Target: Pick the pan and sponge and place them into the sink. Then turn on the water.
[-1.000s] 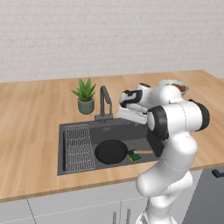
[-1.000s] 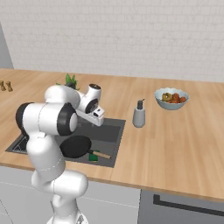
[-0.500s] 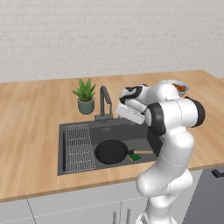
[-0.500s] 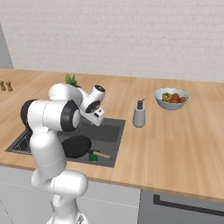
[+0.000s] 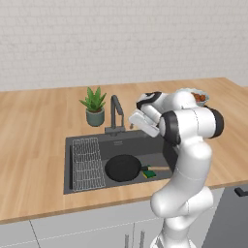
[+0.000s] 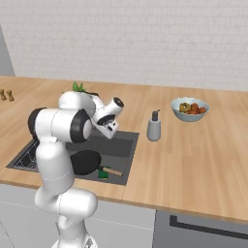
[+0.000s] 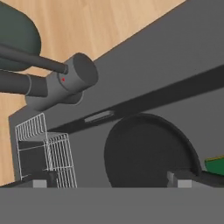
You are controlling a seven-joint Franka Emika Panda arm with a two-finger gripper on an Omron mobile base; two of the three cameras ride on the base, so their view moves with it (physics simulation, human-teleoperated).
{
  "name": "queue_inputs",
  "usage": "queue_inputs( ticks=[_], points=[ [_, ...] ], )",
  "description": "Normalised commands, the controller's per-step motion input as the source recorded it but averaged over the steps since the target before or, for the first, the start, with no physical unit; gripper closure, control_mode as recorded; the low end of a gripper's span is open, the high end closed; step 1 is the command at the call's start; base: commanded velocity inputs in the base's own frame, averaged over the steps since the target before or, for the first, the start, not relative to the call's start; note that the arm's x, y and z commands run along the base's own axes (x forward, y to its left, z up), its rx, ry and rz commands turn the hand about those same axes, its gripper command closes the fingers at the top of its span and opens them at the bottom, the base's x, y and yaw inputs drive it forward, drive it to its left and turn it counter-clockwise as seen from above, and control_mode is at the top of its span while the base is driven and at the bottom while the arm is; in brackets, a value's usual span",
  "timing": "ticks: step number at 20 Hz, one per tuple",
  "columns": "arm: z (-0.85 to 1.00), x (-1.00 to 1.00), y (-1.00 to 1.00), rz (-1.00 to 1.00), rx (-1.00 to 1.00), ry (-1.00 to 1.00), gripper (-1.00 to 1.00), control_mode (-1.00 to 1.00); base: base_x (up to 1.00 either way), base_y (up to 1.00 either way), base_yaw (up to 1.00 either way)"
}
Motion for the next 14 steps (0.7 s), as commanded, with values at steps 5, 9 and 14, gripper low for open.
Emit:
queue_inputs(
  ticks=[5, 9, 14],
  points=[
    [-0.08, 0.25, 0.17, -0.03, 0.04, -0.14, -1.0, -1.0, 0.0, 0.0, 0.0],
    [-0.04, 0.33, 0.18, -0.01, 0.05, -0.07, -1.0, -1.0, 0.0, 0.0, 0.0],
    [-0.03, 0.32, 0.08, -0.02, 0.03, -0.01, -1.0, -1.0, 0.0, 0.0, 0.0]
  ],
)
